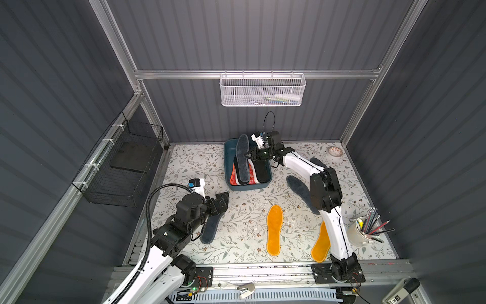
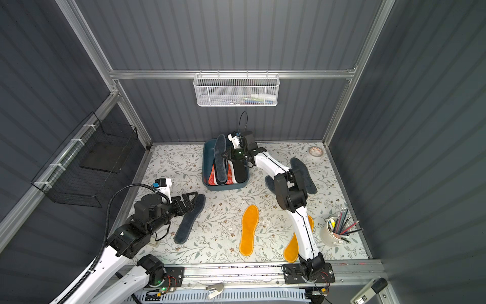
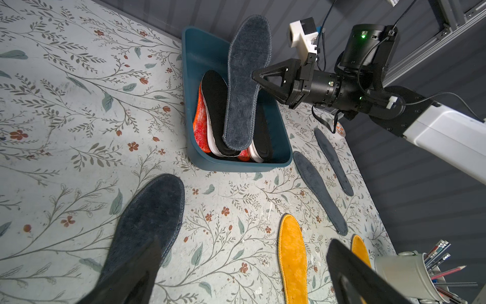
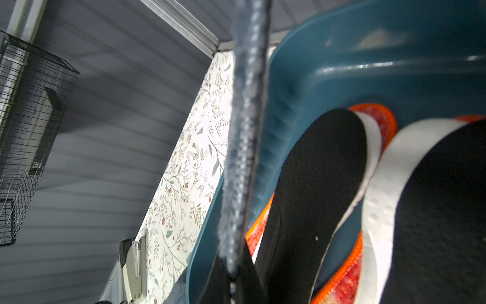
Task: Put the insoles into the storage box
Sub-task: Place the insole in the storage box.
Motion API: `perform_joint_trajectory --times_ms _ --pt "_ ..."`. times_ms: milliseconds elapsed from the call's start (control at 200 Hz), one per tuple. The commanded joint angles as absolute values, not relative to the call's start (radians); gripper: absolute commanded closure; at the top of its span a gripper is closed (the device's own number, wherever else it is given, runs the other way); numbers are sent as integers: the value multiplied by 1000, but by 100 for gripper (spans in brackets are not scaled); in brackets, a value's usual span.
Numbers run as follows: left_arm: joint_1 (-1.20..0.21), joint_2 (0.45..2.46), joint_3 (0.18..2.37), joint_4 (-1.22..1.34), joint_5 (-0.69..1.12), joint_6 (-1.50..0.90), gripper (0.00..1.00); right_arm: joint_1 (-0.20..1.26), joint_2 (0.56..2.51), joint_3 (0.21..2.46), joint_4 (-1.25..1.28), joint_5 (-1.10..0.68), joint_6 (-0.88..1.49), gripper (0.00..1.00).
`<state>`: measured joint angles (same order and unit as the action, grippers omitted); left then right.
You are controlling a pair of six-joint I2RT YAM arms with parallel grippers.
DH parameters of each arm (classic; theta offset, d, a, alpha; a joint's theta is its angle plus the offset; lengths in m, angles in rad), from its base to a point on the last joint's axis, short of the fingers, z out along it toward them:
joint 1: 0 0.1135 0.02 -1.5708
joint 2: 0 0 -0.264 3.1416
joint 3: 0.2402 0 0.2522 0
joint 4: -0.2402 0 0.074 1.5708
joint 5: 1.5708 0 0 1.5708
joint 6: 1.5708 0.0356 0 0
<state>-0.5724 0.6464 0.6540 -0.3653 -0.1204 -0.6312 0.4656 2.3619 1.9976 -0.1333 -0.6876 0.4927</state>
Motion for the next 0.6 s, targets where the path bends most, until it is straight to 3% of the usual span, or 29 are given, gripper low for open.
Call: perform_joint_trajectory --times_ms 0,470,595 --pt "-566 655 665 -350 -112 -610 0 476 2367 2011 -125 -733 499 100" --pt "-566 678 665 -331 -101 -615 0 482 2462 2046 -142 -720 530 100" --pt "-566 678 666 -334 -104 -615 0 483 2465 2049 -166 -695 516 90"
